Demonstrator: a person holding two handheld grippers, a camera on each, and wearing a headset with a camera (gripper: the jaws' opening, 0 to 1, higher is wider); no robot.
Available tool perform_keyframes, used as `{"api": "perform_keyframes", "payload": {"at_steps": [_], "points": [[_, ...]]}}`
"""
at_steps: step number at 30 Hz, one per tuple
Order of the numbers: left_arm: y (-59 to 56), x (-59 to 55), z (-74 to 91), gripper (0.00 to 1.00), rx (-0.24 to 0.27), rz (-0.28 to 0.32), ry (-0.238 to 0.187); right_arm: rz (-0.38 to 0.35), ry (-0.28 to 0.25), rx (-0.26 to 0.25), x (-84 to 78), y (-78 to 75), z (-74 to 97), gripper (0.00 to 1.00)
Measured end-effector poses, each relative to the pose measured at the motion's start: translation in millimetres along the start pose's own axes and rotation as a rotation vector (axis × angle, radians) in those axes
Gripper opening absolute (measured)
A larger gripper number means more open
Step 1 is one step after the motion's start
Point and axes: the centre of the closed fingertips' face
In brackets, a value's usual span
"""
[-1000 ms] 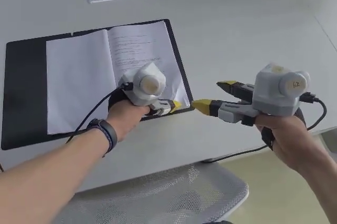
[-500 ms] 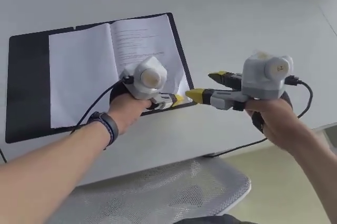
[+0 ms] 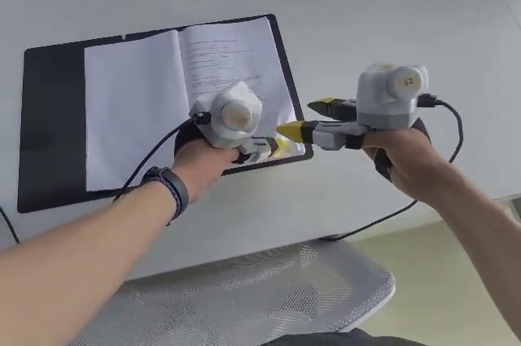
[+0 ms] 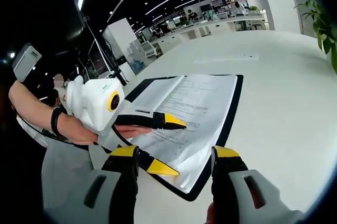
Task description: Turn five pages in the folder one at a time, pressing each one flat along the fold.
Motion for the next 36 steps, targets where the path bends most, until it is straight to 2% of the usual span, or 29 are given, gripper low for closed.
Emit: {"api": "perform_keyframes", "payload": {"at_steps": [12, 22, 30, 36], "points": [[0.7, 0.6, -0.3, 0.55, 0.001, 0.005, -0.004, -0.032, 0.028, 0.045, -2.5, -9.1, -22.8, 0.52], [0.9, 0.9, -0.7, 0.55, 0.000, 0.008, -0.004, -0.053, 0.034, 0.062, -5.5, -12.4, -25.1, 0.51], [0.9, 1.1, -0.5, 0.56, -0.001, 0.011, -0.004, -0.076, 0.017, 0.082, -4.4, -12.6, -24.0, 0.47], [1.2, 1.0, -0.9, 0.56, -0.008, 0.016, -0.002, -0.142, 0.001, 0.115, -4.7, -20.4, -25.1, 0.42]]}}
Point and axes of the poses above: the centre of the closed fingertips' face, and the gripper's own axes: z roughly backward along the fingers, y roughly to its left, x roughly out of its top, and after that the axes turned 7 degrees about x, right-handed
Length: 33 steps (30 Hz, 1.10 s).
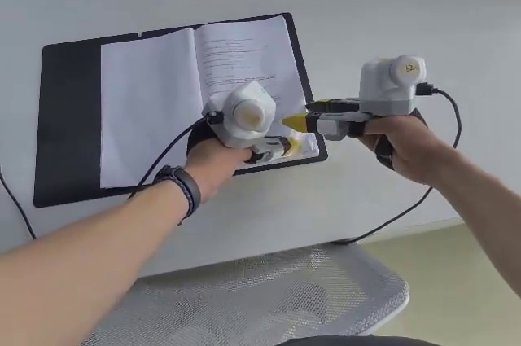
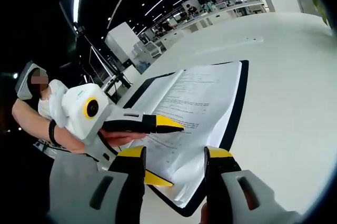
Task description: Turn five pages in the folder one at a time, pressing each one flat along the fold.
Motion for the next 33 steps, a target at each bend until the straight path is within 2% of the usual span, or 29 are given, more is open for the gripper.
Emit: {"api": "perform_keyframes", "payload": {"at_steps": [6, 8, 9, 10, 13, 17, 23, 26, 30, 33], "points": [[-0.8, 0.1, 0.6, 0.57, -0.003, 0.003, 0.003, -0.072, -0.021, 0.023, -1.7, -13.1, 1.7, 0.30], [-1.7, 0.3, 1.0, 0.58, -0.004, 0.005, 0.004, -0.098, -0.044, 0.015, 0.2, -16.8, 4.0, 0.28], [-2.1, 0.4, 1.2, 0.58, -0.005, 0.006, 0.004, -0.124, -0.076, 0.036, 4.6, -13.7, 4.3, 0.27], [-1.8, 0.6, 1.2, 0.57, -0.004, 0.008, 0.004, -0.135, -0.084, 0.046, 5.5, -12.3, 4.9, 0.26], [0.0, -0.1, -0.3, 0.56, -0.004, 0.013, 0.003, -0.115, -0.080, 0.032, 6.5, -13.0, 6.0, 0.21], [-0.5, 0.4, 0.4, 0.56, -0.001, 0.019, 0.001, -0.128, -0.081, 0.035, 6.9, -12.8, 4.1, 0.21], [-1.8, 0.9, 1.3, 0.57, -0.004, 0.021, 0.004, -0.160, -0.046, 0.035, -6.7, -14.6, -4.0, 0.17], [-2.0, 1.3, 1.9, 0.57, -0.006, 0.024, 0.005, -0.174, -0.065, 0.027, -5.7, -14.9, -3.4, 0.13], [-5.5, 2.2, 3.1, 0.61, -0.023, 0.021, 0.014, -0.179, -0.095, 0.016, -2.6, -16.9, -0.3, 0.02], [-8.4, 2.1, 6.2, 0.65, -0.031, 0.027, 0.022, -0.188, -0.098, 0.019, -2.4, -16.0, 0.2, 0.02]]}}
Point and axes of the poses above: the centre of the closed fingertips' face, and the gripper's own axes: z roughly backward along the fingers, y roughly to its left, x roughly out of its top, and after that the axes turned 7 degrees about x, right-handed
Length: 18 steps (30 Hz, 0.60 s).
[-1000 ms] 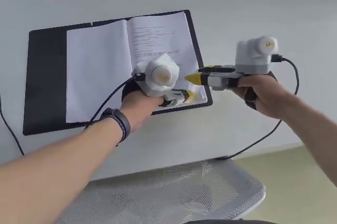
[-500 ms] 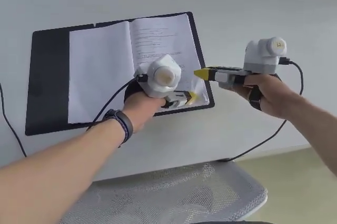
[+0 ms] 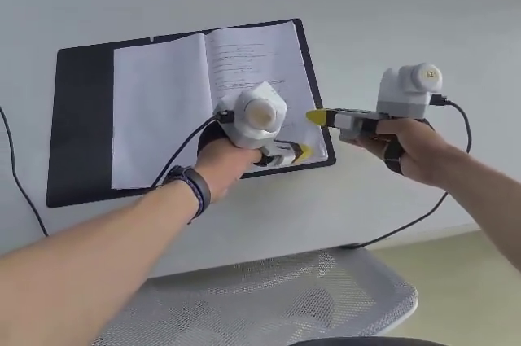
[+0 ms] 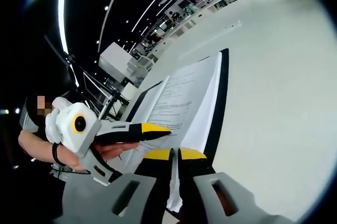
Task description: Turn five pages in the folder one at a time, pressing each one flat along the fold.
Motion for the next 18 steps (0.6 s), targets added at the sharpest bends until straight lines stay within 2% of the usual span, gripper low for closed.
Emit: {"api": "perform_keyframes", "payload": {"at_steps": [6, 11, 18], "points": [[0.4, 6.2, 12.5, 0.71, -0.005, 0.036, -0.021, 0.004, 0.001, -0.004, 3.7, 4.5, 2.3, 0.00], [7.2, 15.3, 27.4, 0.75, 0.007, 0.051, -0.050, 0.004, -0.003, -0.010, 6.5, 8.2, 4.1, 0.00], [21.6, 19.4, 46.2, 0.77, 0.033, 0.053, -0.074, -0.003, -0.027, -0.009, 12.3, 17.7, 4.9, 0.00]]}}
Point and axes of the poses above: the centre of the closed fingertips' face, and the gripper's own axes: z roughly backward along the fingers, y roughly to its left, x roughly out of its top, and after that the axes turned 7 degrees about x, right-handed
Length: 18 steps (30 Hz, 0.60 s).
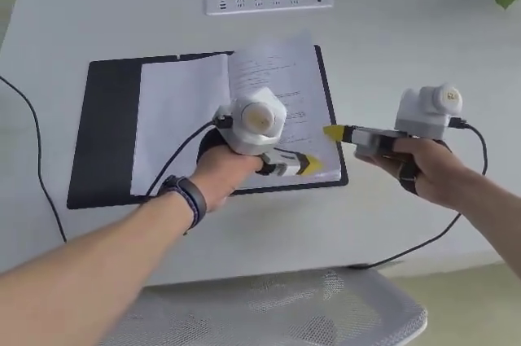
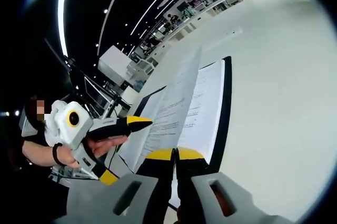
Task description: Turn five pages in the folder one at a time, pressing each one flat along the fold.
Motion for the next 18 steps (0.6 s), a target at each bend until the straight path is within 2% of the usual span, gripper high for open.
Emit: {"api": "perform_keyframes", "payload": {"at_steps": [9, 18], "points": [[18.2, -1.5, 22.3, 0.79, 0.028, 0.013, -0.017, 0.032, -0.015, 0.011, 11.5, 15.2, -0.1, 0.00], [33.6, -2.0, 42.9, 0.79, 0.052, 0.027, -0.045, 0.076, -0.033, 0.047, 28.1, 38.7, -6.8, 0.00]]}}
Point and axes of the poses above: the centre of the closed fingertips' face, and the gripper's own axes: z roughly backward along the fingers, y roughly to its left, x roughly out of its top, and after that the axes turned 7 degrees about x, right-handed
